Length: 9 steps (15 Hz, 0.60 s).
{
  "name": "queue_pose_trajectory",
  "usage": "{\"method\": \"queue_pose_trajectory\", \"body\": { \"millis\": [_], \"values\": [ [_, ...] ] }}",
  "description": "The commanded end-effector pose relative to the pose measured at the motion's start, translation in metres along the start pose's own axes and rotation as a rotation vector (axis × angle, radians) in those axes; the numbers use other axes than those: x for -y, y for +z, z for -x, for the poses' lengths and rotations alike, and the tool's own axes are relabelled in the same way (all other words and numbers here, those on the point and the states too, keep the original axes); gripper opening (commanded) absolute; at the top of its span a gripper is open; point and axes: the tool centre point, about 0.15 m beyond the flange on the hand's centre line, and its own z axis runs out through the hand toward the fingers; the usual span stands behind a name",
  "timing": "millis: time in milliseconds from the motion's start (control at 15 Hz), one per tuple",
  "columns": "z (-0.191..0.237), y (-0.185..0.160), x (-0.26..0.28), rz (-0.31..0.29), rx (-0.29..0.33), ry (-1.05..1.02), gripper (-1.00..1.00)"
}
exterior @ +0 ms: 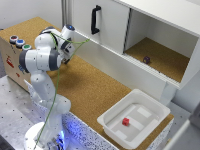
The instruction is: Grasp the handle of the drawer, then close it
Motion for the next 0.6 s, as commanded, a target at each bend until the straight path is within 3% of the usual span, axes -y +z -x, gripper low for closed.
{"method": "queue_pose_trajectory", "body": {
  "millis": [0,133,533],
  "values": [
    [0.045,-0.076,-0.026,0.035,-0.247,0.087,1.00],
    [0.047,-0.103,-0.027,0.090,-0.306,0.084,1.00],
    [0.049,-0.142,-0.059,0.252,-0.290,0.156,1.00]
  ]
}}
